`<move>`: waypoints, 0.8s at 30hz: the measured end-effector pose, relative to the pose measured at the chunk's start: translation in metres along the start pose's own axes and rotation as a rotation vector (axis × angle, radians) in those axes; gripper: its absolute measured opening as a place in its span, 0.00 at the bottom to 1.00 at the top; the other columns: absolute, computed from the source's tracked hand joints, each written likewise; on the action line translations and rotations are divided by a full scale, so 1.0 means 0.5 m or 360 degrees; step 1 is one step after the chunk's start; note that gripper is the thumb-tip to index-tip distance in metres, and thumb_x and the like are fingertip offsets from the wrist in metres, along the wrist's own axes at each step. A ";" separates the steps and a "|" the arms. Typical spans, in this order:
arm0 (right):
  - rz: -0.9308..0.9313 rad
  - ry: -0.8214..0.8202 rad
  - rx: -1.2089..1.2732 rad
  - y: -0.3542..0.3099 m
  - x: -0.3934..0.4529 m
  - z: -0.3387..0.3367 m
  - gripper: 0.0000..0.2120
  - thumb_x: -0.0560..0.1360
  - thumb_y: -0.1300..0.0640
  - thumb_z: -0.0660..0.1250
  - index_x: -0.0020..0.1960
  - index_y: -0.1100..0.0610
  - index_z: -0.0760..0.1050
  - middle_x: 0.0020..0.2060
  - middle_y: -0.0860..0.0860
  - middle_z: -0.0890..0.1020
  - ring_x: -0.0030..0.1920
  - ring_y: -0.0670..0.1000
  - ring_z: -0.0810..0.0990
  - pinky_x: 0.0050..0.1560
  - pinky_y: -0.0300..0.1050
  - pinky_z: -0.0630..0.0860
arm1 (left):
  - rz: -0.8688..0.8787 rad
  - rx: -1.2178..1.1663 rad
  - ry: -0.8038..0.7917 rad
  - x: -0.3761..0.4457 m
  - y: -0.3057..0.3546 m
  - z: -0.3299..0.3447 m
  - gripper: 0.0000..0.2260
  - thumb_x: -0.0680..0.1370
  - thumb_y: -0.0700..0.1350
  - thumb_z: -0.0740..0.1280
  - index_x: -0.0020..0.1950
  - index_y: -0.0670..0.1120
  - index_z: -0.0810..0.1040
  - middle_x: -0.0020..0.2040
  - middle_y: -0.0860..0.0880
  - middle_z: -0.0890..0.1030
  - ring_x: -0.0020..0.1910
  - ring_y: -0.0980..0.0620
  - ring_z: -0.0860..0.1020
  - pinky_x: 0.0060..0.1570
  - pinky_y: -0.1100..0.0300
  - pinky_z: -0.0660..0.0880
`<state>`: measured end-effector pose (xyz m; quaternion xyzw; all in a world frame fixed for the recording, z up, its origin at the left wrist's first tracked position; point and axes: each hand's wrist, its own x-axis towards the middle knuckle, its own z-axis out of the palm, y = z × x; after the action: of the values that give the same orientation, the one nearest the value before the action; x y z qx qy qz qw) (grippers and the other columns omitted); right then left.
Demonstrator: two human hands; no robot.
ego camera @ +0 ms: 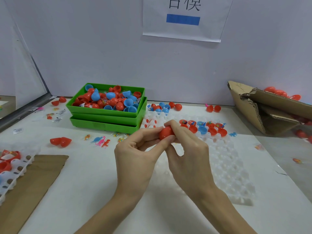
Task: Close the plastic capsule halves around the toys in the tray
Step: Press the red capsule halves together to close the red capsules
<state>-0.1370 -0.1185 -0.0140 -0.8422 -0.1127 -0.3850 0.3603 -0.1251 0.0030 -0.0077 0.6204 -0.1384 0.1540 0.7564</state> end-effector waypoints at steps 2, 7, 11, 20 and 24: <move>-0.0024 -0.0042 -0.0031 -0.001 0.000 -0.001 0.21 0.74 0.69 0.75 0.66 0.61 0.78 0.52 0.50 0.84 0.49 0.43 0.80 0.55 0.27 0.74 | -0.0020 -0.0030 -0.0028 0.001 0.002 0.001 0.16 0.67 0.47 0.81 0.54 0.50 0.87 0.48 0.52 0.89 0.50 0.52 0.87 0.51 0.66 0.81; -0.0073 -0.0086 -0.0033 0.003 0.004 -0.003 0.28 0.74 0.68 0.75 0.72 0.60 0.74 0.59 0.50 0.83 0.58 0.45 0.80 0.62 0.24 0.69 | -0.0030 -0.0002 -0.0123 0.015 0.005 -0.009 0.14 0.69 0.43 0.81 0.54 0.50 0.87 0.48 0.52 0.89 0.50 0.52 0.87 0.52 0.67 0.80; 0.0003 -0.0113 0.0156 0.001 -0.004 0.008 0.32 0.74 0.64 0.76 0.76 0.59 0.70 0.65 0.46 0.80 0.65 0.41 0.77 0.65 0.29 0.70 | 0.0026 0.0099 -0.0107 0.015 0.003 -0.009 0.12 0.70 0.44 0.81 0.51 0.48 0.85 0.46 0.53 0.88 0.50 0.53 0.86 0.50 0.67 0.80; 0.0274 -0.0075 0.0764 0.005 0.001 -0.002 0.16 0.78 0.71 0.66 0.63 0.58 0.78 0.52 0.48 0.85 0.55 0.52 0.85 0.56 0.43 0.82 | -0.0046 -0.0085 -0.0281 0.008 0.006 -0.004 0.11 0.74 0.43 0.76 0.55 0.44 0.84 0.49 0.47 0.87 0.52 0.49 0.86 0.53 0.62 0.81; 0.0264 -0.0087 0.0729 0.002 0.003 -0.001 0.14 0.79 0.70 0.66 0.61 0.59 0.79 0.50 0.49 0.85 0.53 0.53 0.85 0.53 0.45 0.82 | -0.0021 -0.0113 -0.0244 0.005 0.002 -0.002 0.10 0.74 0.43 0.76 0.54 0.44 0.85 0.48 0.47 0.87 0.52 0.49 0.86 0.53 0.64 0.81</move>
<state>-0.1359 -0.1196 -0.0130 -0.7550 -0.1372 -0.2955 0.5691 -0.1231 0.0044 -0.0059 0.6041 -0.1971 0.0960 0.7662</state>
